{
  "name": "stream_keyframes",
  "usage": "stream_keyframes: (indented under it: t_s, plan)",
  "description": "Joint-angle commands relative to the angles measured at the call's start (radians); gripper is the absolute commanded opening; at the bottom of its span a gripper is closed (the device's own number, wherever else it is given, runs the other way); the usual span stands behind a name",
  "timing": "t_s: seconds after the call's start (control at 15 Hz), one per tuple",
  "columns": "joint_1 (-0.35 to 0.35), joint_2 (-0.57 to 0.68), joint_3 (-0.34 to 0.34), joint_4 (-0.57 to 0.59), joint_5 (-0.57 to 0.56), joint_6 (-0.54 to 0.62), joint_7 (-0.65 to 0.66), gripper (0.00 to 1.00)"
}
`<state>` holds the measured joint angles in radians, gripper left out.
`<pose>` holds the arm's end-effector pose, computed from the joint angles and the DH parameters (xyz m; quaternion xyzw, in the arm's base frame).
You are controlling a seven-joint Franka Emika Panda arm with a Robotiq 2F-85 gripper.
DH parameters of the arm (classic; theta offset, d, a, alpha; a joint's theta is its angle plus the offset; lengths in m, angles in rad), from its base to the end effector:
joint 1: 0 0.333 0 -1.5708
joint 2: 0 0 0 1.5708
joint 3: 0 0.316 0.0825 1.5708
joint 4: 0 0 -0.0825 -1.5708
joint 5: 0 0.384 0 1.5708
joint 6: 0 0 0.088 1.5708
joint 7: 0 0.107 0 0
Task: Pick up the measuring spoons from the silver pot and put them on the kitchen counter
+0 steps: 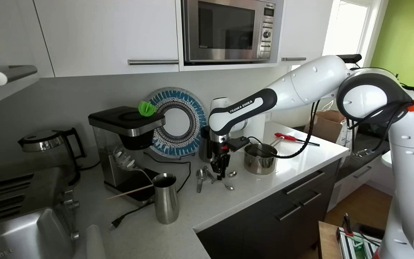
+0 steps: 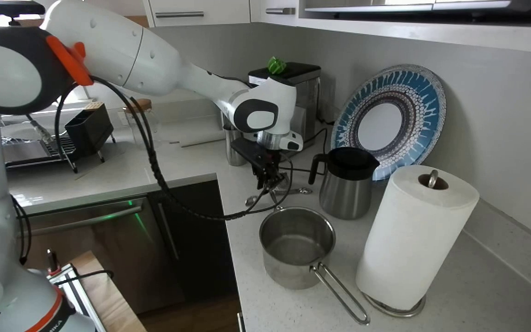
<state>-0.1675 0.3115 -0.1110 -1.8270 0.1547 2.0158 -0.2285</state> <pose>0.5978 -0.1573 0.3560 -0.9951 0.0607 0.0451 0.0639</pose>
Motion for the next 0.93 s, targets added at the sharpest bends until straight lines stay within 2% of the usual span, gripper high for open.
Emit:
stream_keyframes:
  t_s: [0.0,0.13,0.33,0.6,0.8,0.87]
  plan:
    - [-0.007,-0.008,0.003,0.027,-0.009,0.038,0.025,0.61]
    - [-0.008,-0.088,0.003,-0.016,-0.03,0.038,-0.014,0.76]
    - [0.0,-0.234,0.006,-0.111,-0.109,0.003,-0.143,0.98]
    - [0.015,-0.415,0.004,-0.248,-0.19,-0.017,-0.313,1.0]
    - [0.044,-0.57,0.0,-0.38,-0.18,0.036,-0.439,1.0]
    - [0.039,-0.445,-0.014,-0.248,-0.167,-0.017,-0.378,1.0]
